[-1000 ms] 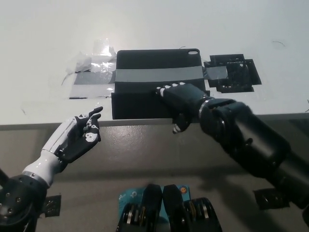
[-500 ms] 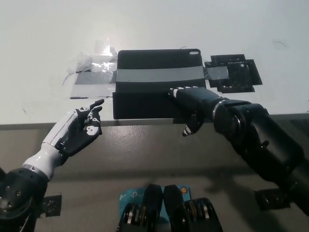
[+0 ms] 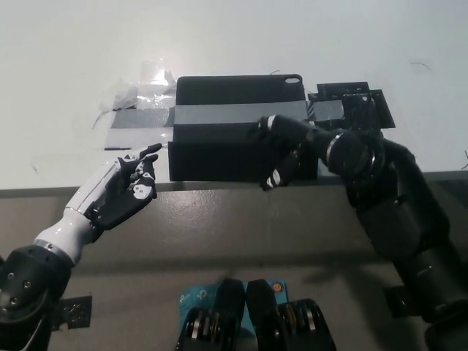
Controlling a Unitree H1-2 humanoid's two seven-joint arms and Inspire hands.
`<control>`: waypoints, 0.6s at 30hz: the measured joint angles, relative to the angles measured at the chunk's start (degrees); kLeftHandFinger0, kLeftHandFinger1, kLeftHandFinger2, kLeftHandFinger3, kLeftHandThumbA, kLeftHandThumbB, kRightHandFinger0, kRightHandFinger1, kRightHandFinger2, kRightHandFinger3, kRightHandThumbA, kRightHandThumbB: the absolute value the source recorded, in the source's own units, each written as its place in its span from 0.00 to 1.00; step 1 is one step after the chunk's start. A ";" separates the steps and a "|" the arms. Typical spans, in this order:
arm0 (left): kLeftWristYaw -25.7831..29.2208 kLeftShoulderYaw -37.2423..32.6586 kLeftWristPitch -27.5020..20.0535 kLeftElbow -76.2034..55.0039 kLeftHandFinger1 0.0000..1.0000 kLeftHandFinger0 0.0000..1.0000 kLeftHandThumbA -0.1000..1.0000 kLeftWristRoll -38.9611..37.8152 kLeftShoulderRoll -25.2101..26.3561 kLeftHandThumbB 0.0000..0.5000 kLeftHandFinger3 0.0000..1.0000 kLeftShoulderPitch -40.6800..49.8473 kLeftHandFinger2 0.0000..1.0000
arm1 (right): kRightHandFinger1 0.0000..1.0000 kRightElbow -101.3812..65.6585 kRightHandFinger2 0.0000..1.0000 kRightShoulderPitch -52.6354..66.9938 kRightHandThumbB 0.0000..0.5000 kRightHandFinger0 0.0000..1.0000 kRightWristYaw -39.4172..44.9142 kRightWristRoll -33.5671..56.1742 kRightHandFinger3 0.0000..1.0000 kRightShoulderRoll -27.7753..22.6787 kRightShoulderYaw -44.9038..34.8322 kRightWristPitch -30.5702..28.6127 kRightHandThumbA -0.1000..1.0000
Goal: The robot uses its right hand to pull the cover of a folded tablet cover kept in the middle of the desk
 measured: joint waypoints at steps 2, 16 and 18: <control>0.00 0.00 0.00 0.00 1.00 1.00 0.63 0.00 0.01 0.34 1.00 0.04 1.00 | 1.00 -0.05 1.00 0.88 0.96 0.63 2.34 -1.36 1.00 1.28 -2.00 0.17 1.00; -0.01 -0.01 0.10 0.01 1.00 1.00 0.60 -0.01 0.23 0.29 1.00 0.15 1.00 | 1.00 -10.11 0.94 9.36 1.00 0.75 15.92 -12.63 1.00 8.35 -13.10 0.81 1.00; -0.03 -0.02 0.10 0.00 1.00 1.00 0.60 -0.02 0.47 0.28 1.00 0.07 1.00 | 0.99 -12.40 0.95 11.35 1.00 0.80 18.12 -14.37 1.00 9.38 -14.21 0.92 1.00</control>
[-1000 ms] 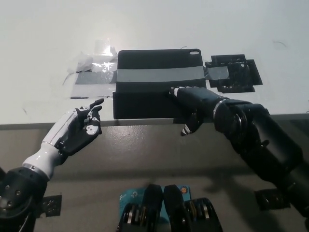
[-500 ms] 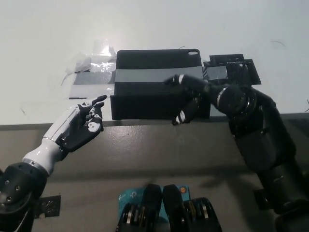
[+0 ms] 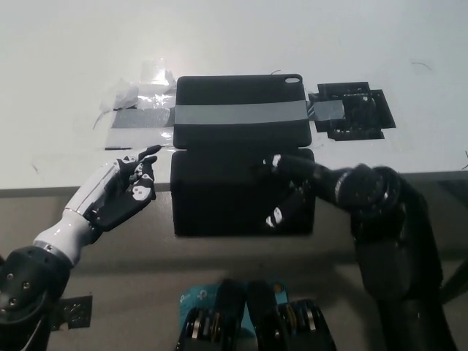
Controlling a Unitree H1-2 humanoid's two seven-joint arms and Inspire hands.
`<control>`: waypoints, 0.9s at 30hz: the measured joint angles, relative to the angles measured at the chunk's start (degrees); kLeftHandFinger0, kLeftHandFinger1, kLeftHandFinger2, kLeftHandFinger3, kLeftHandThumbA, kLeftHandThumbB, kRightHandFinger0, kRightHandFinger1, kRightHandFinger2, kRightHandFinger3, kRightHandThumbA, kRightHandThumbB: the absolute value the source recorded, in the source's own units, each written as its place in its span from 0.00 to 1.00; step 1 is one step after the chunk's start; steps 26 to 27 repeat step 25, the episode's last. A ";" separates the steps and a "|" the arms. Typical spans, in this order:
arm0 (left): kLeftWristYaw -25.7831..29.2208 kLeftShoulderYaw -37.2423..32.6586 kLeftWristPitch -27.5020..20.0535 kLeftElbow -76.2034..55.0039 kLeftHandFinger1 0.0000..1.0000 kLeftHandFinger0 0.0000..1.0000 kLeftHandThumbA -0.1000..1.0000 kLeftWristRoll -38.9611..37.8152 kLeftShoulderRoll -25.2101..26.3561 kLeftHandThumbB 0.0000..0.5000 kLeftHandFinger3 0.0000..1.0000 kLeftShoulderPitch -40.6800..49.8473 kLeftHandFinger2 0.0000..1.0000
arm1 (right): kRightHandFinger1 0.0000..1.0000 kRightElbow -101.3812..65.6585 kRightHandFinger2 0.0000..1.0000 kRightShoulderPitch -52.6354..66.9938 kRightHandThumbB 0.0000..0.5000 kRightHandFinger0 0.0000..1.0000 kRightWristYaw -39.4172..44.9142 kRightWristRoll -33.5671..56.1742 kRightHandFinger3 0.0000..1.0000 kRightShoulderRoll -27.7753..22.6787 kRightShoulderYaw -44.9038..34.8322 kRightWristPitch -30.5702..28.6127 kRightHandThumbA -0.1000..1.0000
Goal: The robot uses its right hand to pull the cover of a folded tablet cover kept in the middle of the desk
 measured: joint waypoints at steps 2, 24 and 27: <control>-0.05 0.00 0.00 -0.02 1.00 1.00 0.61 -0.01 0.21 0.32 1.00 -0.10 1.00 | 0.99 -1.58 1.00 2.39 1.00 0.84 2.28 -1.60 1.00 0.74 -0.87 0.08 1.00; -0.86 -0.19 0.00 0.17 1.00 1.00 0.62 -0.03 0.45 0.33 1.00 1.29 1.00 | 1.00 -24.05 1.00 14.37 0.45 1.00 -1.12 11.85 1.00 -3.08 -22.45 -3.51 0.65; -0.86 -0.20 0.00 0.17 1.00 1.00 0.62 -0.03 0.42 0.33 1.00 1.34 1.00 | 1.00 -23.91 1.00 14.49 0.45 1.00 -1.55 12.23 1.00 -3.04 -22.72 -3.72 0.65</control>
